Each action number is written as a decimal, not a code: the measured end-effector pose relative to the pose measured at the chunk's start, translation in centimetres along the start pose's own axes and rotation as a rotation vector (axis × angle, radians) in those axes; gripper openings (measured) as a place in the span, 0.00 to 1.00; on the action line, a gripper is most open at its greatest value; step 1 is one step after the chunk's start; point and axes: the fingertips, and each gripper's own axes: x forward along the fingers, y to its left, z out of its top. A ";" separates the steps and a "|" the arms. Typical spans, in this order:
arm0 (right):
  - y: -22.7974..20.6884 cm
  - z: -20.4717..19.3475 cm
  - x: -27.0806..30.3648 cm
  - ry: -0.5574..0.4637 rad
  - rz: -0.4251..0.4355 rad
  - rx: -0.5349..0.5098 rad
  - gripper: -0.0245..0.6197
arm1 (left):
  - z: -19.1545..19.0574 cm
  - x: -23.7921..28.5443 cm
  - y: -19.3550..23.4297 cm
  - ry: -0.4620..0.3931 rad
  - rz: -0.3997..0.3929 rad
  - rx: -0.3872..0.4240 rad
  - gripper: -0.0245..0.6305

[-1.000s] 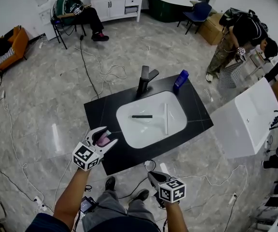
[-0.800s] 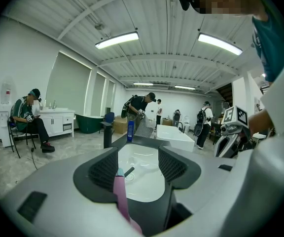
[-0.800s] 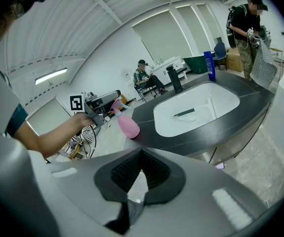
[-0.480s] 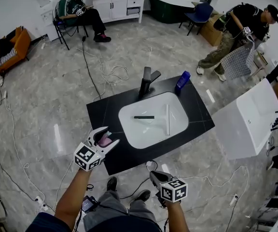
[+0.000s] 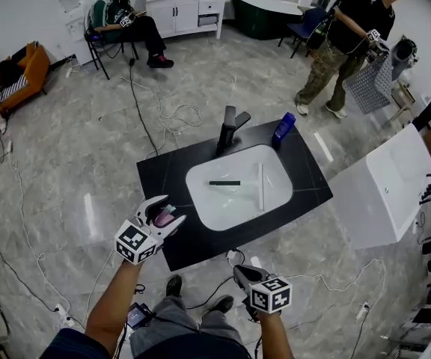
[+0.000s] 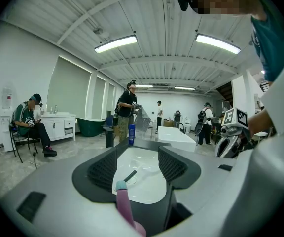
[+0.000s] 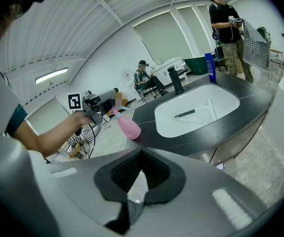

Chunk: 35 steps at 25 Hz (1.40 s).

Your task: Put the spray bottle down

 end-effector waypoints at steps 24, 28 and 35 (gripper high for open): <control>6.9 16.3 -14.1 -0.521 -0.132 -0.312 0.05 | 13.9 -11.7 -3.7 -0.149 0.066 0.187 0.16; 10.0 18.9 -17.5 -0.599 -0.145 -0.427 0.05 | 15.1 -14.0 -4.8 -0.136 0.097 0.198 0.05; 14.5 19.8 -19.9 -0.588 -0.146 -0.532 0.05 | 16.3 -17.9 -5.7 -0.155 0.149 0.199 0.04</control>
